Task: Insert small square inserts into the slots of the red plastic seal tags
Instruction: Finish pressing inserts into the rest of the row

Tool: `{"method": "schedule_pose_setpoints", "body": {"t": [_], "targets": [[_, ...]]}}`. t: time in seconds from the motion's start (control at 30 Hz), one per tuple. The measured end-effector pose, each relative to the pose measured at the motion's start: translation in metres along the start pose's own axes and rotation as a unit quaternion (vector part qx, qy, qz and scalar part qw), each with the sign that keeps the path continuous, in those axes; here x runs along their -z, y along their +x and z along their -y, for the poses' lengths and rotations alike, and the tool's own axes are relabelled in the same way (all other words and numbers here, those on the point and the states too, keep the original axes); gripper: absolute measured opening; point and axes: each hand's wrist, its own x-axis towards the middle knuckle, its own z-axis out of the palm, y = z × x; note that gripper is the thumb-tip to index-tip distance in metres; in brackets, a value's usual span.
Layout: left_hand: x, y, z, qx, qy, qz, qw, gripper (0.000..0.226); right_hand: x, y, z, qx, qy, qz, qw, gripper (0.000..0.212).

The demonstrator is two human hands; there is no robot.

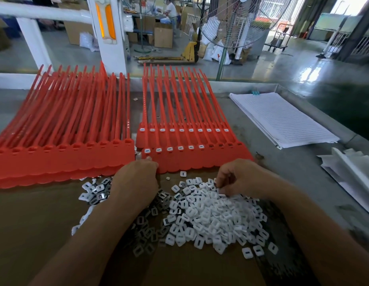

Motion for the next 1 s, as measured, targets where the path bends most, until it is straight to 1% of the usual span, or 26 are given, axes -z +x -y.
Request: {"method": "schedule_pose_setpoints", "body": {"t": [0.13,0.3,0.4,0.5,0.8,0.93,1.0], "targets": [[0.0,0.0,0.0,-0.001,0.0,-0.002,1.0,0.037,0.004,-0.001,0.001,0.007,0.016,-0.019,1.0,0.02],[0.0,0.001,0.0,-0.005,0.001,-0.004,1.0,0.038,0.009,0.001,0.0,0.018,0.093,-0.06,0.994,0.019],[0.0,0.001,0.0,-0.005,-0.002,-0.005,1.0,0.039,0.011,0.011,-0.005,0.004,0.12,-0.106,0.987,0.019],[0.0,0.001,-0.001,-0.003,-0.002,-0.007,1.0,0.039,0.013,0.022,-0.009,-0.014,0.14,-0.128,0.982,0.021],[-0.002,0.001,0.0,0.009,-0.001,0.001,1.0,0.041,0.018,0.068,-0.015,-0.035,0.083,-0.21,0.974,0.029],[-0.002,0.001,0.0,0.004,0.004,-0.003,1.0,0.04,0.018,0.081,-0.015,-0.062,0.078,-0.231,0.968,0.028],[-0.002,0.001,0.0,0.003,0.003,-0.006,1.0,0.04,0.016,0.084,-0.015,-0.069,0.074,-0.228,0.968,0.027]]}}
